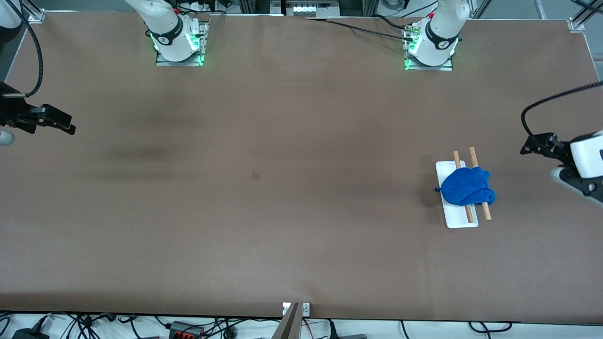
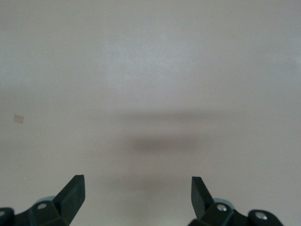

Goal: Pass towel and hang on rack

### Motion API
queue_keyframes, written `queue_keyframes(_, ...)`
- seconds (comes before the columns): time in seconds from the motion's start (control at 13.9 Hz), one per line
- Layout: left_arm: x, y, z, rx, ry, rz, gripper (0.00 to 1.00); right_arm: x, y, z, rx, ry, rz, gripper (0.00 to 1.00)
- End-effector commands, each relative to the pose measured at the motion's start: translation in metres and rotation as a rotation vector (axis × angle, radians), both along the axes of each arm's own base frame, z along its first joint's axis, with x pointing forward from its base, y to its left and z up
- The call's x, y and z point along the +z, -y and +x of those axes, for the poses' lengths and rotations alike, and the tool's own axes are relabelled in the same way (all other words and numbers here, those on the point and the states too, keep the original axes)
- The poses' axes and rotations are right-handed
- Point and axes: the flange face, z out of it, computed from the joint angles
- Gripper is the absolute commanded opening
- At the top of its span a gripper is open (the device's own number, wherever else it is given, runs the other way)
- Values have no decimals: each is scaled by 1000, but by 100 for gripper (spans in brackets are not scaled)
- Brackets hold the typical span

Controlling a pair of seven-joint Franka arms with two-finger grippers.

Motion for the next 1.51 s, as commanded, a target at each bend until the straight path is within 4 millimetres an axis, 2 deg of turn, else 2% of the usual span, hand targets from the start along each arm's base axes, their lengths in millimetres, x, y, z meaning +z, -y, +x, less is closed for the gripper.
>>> queue_keyframes(0.0,3,-2,-36,105,40,6,100,6,-2,-4,7,-2,4,100)
queue_keyframes(0.14,6,3,-55,209,88,37,100,6,-5,-4,12,-2,4,100)
queue_keyframes(0.43,17,19,-72,184,96,59,100,7,-5,-4,12,-1,4,100)
queue_keyframes(0.65,12,16,-74,195,65,60,100,7,-5,-4,14,-1,4,100)
queue_keyframes(1.08,29,27,-88,309,109,81,100,8,-5,-4,18,1,4,100)
queue_keyframes(1.29,30,30,-96,329,130,80,100,8,-8,-4,17,1,4,100)
queue_keyframes(1.44,29,29,-99,339,126,76,100,8,-16,-3,32,1,5,100)
